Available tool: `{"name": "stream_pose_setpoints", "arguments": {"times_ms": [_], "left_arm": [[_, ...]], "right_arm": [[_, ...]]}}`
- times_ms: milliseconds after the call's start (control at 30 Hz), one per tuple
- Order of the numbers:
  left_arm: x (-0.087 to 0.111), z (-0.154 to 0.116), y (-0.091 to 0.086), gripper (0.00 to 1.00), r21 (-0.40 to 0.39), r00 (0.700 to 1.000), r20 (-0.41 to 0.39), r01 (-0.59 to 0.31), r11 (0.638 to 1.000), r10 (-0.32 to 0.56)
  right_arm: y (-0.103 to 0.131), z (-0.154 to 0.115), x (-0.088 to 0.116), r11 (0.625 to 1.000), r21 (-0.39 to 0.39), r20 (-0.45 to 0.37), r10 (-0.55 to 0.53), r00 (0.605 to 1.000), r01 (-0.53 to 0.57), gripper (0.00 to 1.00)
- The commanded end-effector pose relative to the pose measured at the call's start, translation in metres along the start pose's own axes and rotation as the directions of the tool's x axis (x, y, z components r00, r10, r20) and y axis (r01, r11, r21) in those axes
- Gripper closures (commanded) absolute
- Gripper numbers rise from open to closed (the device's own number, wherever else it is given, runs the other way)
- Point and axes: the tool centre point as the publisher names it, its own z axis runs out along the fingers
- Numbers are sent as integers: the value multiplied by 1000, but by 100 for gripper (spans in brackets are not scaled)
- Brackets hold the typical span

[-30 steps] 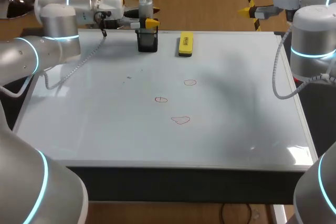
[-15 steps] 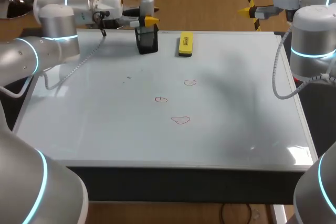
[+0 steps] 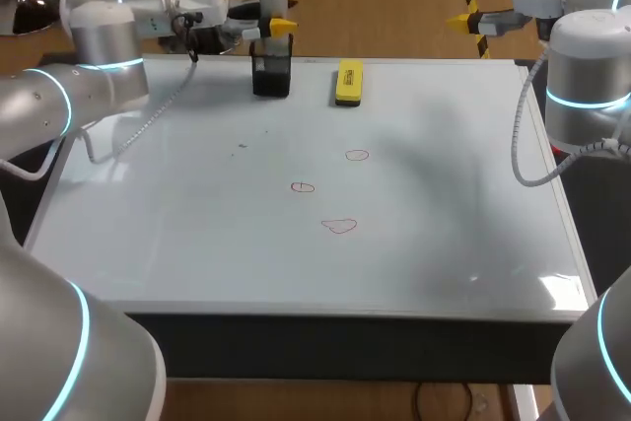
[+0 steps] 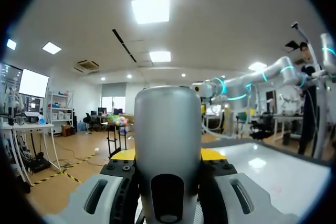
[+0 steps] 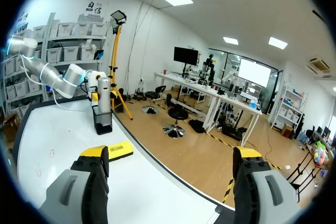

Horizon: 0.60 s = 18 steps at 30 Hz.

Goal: Pick up the inspection probe, press it on each red-marked spot on the whiteboard one by one, put down the probe, pick up the eraser, and wipe off all the red marks.

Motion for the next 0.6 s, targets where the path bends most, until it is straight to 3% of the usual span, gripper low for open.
{"name": "stream_pose_setpoints", "arguments": {"times_ms": [33,600], "left_arm": [[4,-2,-19,100,-7,1000,5,-19,1000,19],[11,1,-62,100,-23,998,-48,-36,999,34]], "right_arm": [[0,0,0,1000,1,-1,0,1000,0,0],[0,0,0,1000,1,-1,0,1000,0,0]]}}
